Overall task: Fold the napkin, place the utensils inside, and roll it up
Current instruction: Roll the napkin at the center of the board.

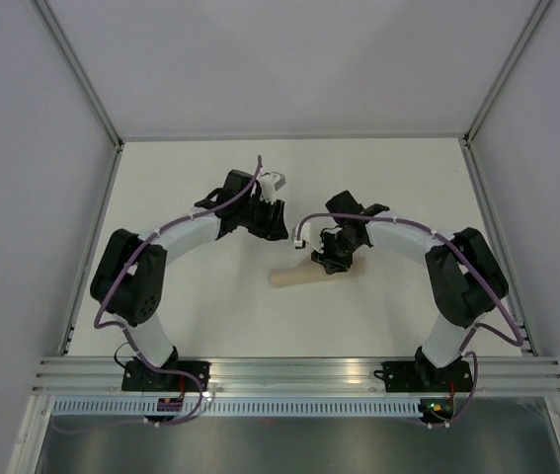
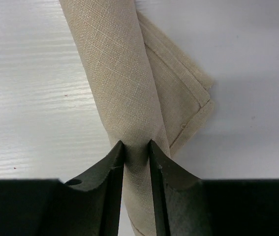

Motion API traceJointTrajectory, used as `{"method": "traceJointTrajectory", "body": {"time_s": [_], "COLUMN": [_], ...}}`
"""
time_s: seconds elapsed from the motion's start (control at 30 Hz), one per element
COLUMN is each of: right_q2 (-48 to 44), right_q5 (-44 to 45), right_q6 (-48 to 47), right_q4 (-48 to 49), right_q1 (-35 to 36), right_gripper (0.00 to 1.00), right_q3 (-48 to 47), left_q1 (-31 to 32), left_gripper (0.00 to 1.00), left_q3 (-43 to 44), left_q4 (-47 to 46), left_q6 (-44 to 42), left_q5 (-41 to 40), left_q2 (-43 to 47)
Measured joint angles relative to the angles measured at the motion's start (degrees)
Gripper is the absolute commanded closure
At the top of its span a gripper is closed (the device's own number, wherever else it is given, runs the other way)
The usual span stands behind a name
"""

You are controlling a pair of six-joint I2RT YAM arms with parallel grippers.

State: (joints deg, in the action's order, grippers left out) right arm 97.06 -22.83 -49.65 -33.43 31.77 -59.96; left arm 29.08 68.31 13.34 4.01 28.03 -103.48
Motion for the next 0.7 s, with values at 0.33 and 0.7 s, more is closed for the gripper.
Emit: {"method": "traceJointTrajectory", "body": {"time_s": [0.33,0.7], "right_q2": [16.0,24.2], "right_q5": [-9.81,-12.52], "right_q6": [-2.51,-2.86], "right_q4": [-18.14,-28.04], "right_q1": [-5.7,-6.84], "right_gripper": [0.68,0.67], "right_q3": [-18.64,-28.52], "left_q1": [0.0,16.74], "left_gripper": [0.44,0.41], "left_q3": [-24.46,-41.16], "left_q4": [-23.43,-41.46], "left_q6": [6.49,-0.98], "left_q5": [-15.3,-27.02], "left_q2": [24.74,32.35]}}
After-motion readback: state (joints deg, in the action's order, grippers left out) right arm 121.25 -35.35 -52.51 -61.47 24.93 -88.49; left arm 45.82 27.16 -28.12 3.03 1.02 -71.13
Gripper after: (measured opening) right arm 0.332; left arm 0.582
